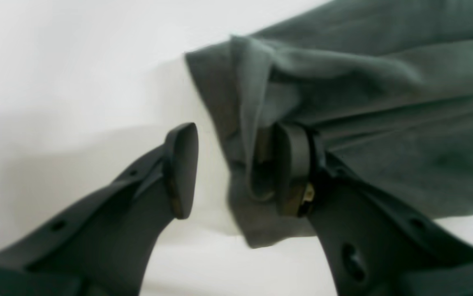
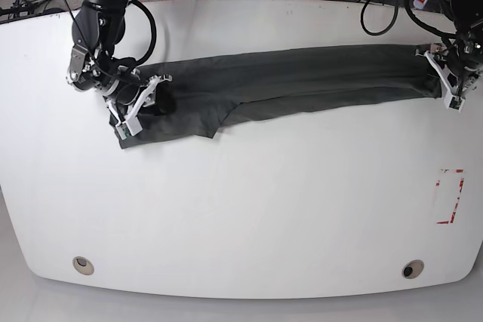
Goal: Fold the T-shirt properly
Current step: 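Hold the band end with the right gripper while the left gripper adjusts its end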
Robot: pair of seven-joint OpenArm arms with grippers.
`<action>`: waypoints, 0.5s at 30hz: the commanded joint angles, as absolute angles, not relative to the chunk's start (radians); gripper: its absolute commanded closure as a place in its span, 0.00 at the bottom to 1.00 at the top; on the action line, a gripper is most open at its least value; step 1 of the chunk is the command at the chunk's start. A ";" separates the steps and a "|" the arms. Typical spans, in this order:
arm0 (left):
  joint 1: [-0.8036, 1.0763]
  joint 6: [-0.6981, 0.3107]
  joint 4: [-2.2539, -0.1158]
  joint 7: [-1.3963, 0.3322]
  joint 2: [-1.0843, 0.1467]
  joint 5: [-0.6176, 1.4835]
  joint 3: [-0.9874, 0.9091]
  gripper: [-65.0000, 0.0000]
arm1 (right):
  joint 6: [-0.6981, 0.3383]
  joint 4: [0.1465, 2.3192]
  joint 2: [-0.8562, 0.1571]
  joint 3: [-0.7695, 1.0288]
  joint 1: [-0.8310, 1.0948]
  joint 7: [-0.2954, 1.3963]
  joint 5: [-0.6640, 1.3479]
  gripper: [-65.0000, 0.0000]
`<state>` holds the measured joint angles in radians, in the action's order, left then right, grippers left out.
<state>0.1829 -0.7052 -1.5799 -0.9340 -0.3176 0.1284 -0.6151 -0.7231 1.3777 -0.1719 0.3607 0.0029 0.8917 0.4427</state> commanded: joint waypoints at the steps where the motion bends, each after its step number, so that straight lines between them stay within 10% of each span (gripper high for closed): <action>1: 0.174 -0.698 -1.590 -0.931 -0.377 0.142 -0.668 0.60 | -0.698 1.374 -0.194 0.369 0.005 0.924 0.380 0.78; 15: 0.191 -0.698 -1.484 -0.966 -0.512 0.430 -0.779 0.60 | -0.698 1.374 -0.200 0.366 -0.010 0.923 0.386 0.78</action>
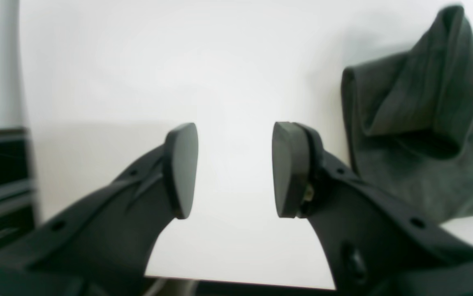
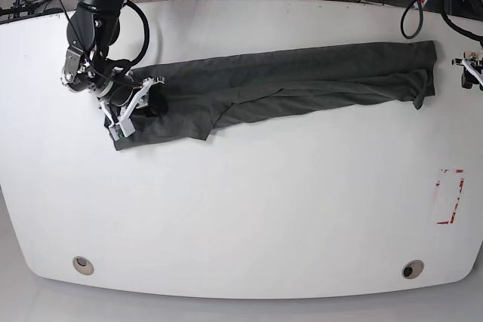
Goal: Fold the T-shirt properly
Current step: 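Hold the band end with the right gripper while the left gripper adjusts its end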
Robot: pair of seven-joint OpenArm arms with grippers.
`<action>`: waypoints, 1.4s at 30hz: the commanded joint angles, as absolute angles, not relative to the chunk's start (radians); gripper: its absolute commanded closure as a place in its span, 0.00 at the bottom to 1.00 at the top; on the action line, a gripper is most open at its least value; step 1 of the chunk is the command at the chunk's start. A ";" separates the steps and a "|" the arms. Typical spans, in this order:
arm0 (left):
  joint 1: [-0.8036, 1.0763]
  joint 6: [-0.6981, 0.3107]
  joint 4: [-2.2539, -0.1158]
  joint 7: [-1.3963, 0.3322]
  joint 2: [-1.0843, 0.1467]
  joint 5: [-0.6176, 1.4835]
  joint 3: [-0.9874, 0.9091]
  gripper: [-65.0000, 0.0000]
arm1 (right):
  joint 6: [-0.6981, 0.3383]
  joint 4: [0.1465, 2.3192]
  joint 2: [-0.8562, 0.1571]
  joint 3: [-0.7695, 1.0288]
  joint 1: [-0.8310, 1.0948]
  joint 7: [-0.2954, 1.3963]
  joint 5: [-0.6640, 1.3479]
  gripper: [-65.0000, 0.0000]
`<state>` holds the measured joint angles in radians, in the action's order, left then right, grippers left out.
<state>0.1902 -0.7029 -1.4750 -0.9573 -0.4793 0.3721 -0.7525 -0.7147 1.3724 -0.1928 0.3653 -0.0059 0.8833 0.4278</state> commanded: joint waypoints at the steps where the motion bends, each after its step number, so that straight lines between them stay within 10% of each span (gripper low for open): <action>1: 0.199 -0.698 -1.489 -0.998 -0.512 0.478 -0.796 0.60 | -0.698 1.374 -0.200 0.366 -0.010 0.923 0.384 0.78; 16: 0.171 -0.698 -1.790 -1.188 -0.302 0.728 -0.739 0.59 | -0.698 1.376 -0.200 0.366 -0.010 0.924 0.387 0.78; 42: 0.110 -0.698 -1.709 -1.078 -0.268 0.196 -0.547 0.59 | -0.698 1.376 -0.197 0.366 -0.010 0.921 0.389 0.78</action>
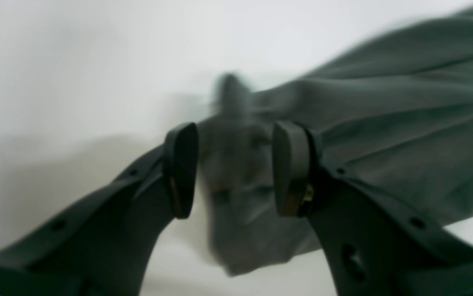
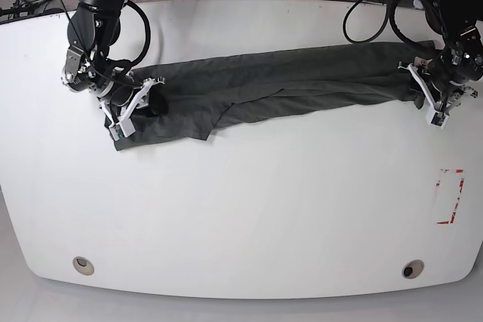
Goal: Fold the T-shirt properly
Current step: 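Hold the band end with the right gripper while the left gripper adjusts its end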
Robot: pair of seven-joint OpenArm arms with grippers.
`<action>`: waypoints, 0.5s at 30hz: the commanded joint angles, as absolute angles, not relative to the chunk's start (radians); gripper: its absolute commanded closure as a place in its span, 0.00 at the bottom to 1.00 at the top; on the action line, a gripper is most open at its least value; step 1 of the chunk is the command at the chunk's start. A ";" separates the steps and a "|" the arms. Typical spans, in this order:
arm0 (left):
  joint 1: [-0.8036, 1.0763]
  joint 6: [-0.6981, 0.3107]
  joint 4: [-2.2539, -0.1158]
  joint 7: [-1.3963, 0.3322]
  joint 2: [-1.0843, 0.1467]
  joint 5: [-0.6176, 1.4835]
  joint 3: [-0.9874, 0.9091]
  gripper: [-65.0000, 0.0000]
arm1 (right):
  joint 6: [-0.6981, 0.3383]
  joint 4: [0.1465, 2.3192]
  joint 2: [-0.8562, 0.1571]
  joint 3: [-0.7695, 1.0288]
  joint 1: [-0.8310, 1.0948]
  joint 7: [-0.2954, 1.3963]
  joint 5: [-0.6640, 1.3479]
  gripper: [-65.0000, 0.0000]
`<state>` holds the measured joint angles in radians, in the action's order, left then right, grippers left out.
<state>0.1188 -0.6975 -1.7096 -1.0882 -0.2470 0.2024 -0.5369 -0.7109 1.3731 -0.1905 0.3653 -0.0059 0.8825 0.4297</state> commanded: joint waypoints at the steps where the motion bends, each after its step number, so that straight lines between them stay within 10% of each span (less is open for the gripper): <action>1: 0.110 -0.698 -1.701 -1.078 -0.268 0.196 -0.547 0.59 | -0.698 1.376 -0.197 0.366 -0.010 0.921 0.389 0.78; 15: 0.090 -0.698 -1.601 -1.073 -0.323 0.199 -0.567 0.60 | -0.698 1.376 -0.197 0.366 -0.010 0.921 0.389 0.78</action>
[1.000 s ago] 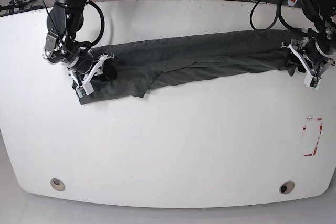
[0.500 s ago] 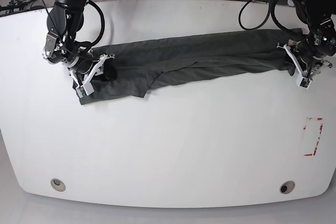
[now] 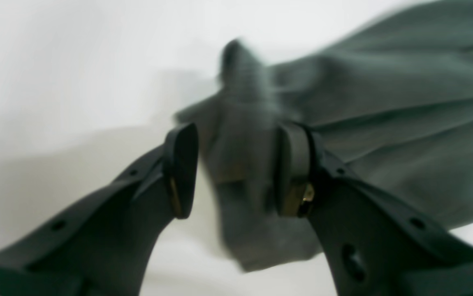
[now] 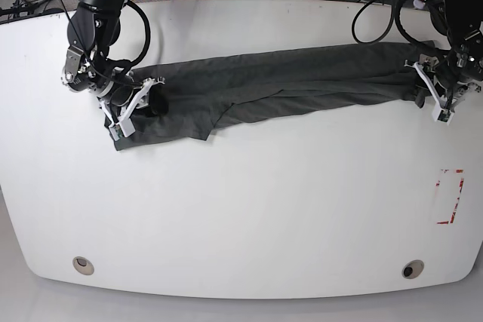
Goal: Fold the T-shirt properly
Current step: 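Hold the band end with the right gripper while the left gripper adjusts its end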
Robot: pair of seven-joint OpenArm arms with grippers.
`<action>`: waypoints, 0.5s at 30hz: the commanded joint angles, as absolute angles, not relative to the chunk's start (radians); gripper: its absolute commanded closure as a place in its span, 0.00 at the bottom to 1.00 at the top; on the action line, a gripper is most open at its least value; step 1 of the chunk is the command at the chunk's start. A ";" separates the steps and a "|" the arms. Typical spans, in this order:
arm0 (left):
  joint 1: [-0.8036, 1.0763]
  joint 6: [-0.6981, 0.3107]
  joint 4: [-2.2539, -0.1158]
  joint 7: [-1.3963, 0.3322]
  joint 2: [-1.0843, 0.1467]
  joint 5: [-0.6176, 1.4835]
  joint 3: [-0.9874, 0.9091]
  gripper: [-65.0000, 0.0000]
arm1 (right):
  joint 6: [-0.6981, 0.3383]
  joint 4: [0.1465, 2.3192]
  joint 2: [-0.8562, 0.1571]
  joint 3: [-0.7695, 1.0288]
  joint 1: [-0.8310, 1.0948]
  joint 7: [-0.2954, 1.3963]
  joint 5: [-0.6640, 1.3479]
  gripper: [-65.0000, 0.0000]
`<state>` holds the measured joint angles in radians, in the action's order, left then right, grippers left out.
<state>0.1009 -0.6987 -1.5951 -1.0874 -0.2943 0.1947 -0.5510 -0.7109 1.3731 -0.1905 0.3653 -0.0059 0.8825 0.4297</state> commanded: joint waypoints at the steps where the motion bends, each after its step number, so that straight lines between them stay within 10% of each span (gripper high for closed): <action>1: 0.090 -0.698 -1.596 -1.069 -0.331 0.200 -0.590 0.60 | -0.698 1.376 -0.196 0.366 -0.010 0.921 0.389 0.78; 15: 0.111 -0.698 -1.592 -1.070 -0.335 0.203 -0.783 0.60 | -0.698 1.376 -0.196 0.366 -0.010 0.921 0.389 0.78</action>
<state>0.1093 -0.7006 -1.5768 -1.0729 -0.3096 0.2073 -0.7631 -0.7109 1.3731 -0.1875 0.3653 -0.0063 0.8822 0.4305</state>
